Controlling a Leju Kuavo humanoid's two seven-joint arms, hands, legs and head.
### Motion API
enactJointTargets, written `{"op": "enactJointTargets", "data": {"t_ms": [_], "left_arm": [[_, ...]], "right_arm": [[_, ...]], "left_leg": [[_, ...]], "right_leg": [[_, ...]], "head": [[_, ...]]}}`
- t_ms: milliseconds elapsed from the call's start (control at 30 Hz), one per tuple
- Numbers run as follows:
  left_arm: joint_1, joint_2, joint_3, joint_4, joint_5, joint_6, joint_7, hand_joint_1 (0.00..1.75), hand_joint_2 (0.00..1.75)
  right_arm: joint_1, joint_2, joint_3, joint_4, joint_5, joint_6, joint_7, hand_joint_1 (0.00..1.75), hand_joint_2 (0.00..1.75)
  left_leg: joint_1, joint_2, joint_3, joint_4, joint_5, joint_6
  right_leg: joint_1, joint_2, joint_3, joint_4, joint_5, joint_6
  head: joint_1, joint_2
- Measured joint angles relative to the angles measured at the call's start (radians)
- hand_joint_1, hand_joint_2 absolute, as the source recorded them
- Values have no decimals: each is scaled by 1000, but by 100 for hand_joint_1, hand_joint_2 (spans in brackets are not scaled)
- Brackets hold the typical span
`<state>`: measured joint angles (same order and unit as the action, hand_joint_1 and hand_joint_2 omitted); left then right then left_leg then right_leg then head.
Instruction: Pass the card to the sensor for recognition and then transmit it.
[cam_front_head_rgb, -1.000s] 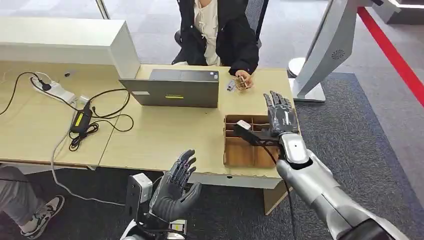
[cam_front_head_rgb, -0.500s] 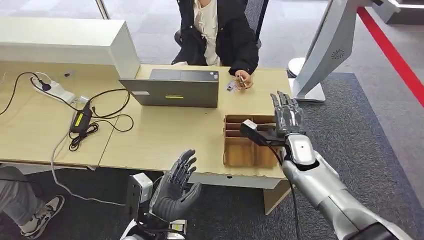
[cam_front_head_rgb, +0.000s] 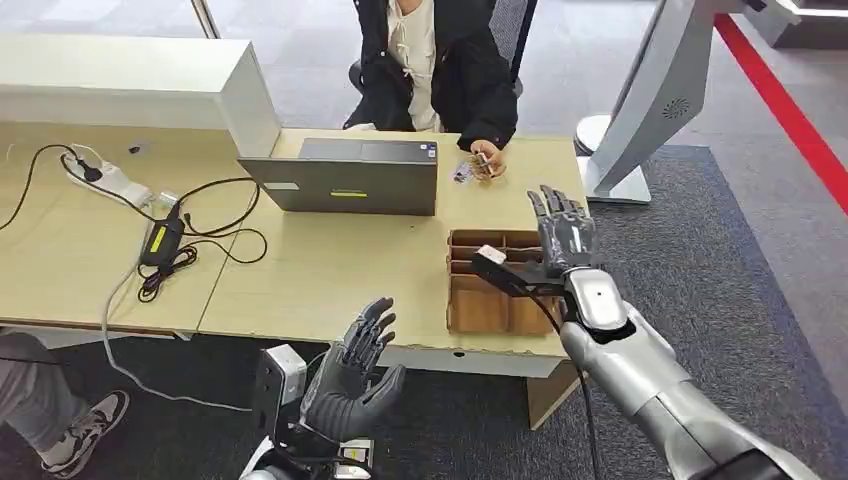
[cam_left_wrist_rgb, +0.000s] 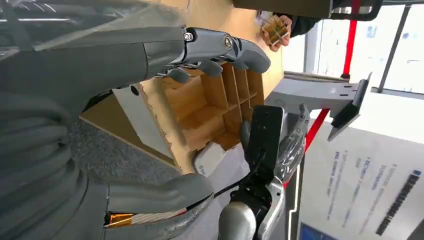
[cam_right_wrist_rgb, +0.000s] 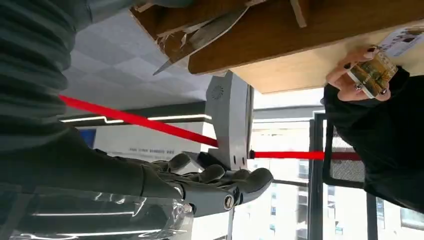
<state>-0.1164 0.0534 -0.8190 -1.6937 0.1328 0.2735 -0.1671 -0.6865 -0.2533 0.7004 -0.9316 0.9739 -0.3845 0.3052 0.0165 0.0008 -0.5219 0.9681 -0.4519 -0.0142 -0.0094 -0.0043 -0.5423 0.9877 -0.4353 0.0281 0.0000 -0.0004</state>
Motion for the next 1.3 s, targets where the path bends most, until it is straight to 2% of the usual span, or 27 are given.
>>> {"op": "enactJointTargets", "data": {"t_ms": [33,67,367,967,1067,1133,1167,1200,1300], "left_arm": [[0,0,0,0,0,0,0,0,175],[0,0,0,0,0,0,0,0,175],[0,0,0,0,12,12,0,0,175],[0,0,0,0,15,28,0,0,175],[0,0,0,0,15,21,0,0,175],[0,0,0,0,15,15,0,0,175],[0,0,0,0,15,13,0,0,175],[0,0,0,0,15,10,0,0,175],[0,0,0,0,15,1,0,0,175]], "right_arm": [[1,0,0,0,0,2,0,164,175],[1,0,0,0,0,4,-1,175,175],[6,1,0,-16,-25,37,-15,175,175],[16,2,0,-34,-31,19,-24,175,175],[20,1,-1,-45,-29,21,-14,152,175],[23,0,-2,-52,-29,21,-7,54,175],[25,-1,-3,-58,-29,21,-4,33,175],[27,-2,-4,-60,-29,19,-2,0,175],[33,-7,-10,-75,-30,5,2,0,175]], "left_leg": [[0,0,0,0,0,0],[0,0,0,0,0,0],[0,0,0,0,0,0],[0,0,0,0,0,0],[0,0,0,0,0,0],[0,0,0,0,0,0],[0,0,0,0,0,0],[0,0,0,0,0,0],[0,0,0,0,0,0]], "right_leg": [[0,0,0,0,0,0],[0,0,0,0,0,0],[0,0,0,0,0,0],[0,0,0,0,0,0],[0,0,0,0,0,0],[0,0,0,0,0,0],[0,0,0,0,0,0],[0,0,0,0,0,0],[0,0,0,0,0,0]], "head": [[0,0],[0,0],[0,0],[0,0],[0,0],[0,0],[0,0],[0,0],[0,0]]}}
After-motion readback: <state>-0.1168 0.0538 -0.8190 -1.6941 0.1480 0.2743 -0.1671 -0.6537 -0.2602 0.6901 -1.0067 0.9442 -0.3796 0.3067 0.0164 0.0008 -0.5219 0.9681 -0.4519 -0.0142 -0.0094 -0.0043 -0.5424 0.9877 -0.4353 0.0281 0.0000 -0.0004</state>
